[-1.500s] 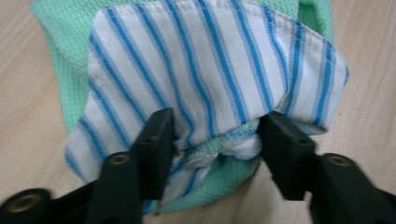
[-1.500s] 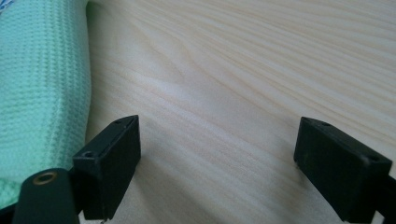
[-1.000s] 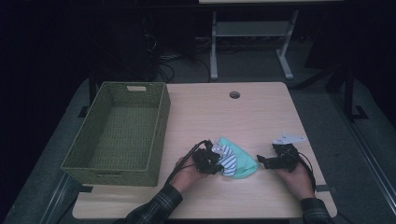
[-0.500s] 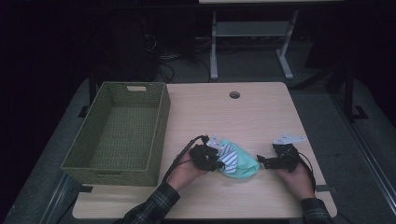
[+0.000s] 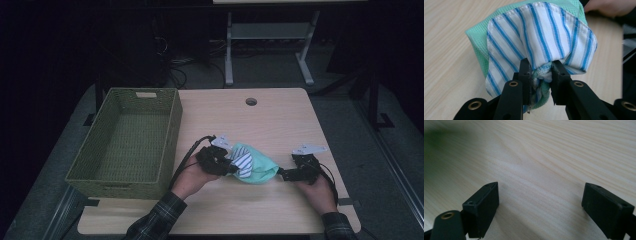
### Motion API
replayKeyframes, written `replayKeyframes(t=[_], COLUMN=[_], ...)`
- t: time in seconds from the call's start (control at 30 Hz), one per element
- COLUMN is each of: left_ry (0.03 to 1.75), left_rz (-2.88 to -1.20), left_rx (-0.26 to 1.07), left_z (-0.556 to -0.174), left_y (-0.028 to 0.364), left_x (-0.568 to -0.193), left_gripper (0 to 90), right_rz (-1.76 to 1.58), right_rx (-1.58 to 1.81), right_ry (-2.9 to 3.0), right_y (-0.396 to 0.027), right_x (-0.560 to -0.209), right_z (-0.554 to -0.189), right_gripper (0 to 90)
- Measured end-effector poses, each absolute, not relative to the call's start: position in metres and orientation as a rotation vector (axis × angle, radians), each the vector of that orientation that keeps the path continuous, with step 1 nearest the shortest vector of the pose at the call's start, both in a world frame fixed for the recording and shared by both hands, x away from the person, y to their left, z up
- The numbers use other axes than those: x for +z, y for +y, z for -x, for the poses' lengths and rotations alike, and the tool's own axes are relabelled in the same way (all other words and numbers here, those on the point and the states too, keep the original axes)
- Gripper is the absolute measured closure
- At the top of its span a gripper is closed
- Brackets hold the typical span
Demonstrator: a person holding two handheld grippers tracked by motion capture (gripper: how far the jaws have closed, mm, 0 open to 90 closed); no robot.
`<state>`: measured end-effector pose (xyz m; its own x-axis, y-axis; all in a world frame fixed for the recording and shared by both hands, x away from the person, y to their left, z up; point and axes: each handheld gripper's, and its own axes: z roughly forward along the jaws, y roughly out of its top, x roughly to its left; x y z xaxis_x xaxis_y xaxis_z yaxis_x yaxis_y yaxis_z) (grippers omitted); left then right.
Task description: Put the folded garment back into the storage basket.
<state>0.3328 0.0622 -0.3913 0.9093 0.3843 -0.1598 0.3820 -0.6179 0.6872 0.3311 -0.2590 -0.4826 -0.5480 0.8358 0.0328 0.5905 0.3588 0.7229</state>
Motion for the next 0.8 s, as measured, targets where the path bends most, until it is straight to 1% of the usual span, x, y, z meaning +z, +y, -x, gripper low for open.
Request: replayKeyframes(t=[0.5, 0.8], left_ry=[0.515, 0.508], left_rz=[-2.305, -2.316], left_rx=[0.027, 0.088], left_z=[-0.335, -0.338], left_y=[0.074, 0.084], left_x=[-0.353, -0.325], left_gripper=[73.1, 73.0], right_rz=[-1.253, -1.254], right_rx=[1.001, 1.0], right_ry=[2.286, 2.286], right_y=[-0.259, -0.259], right_x=[-0.483, -0.483], right_z=[-0.331, -0.331], right_gripper=[13.9, 13.9])
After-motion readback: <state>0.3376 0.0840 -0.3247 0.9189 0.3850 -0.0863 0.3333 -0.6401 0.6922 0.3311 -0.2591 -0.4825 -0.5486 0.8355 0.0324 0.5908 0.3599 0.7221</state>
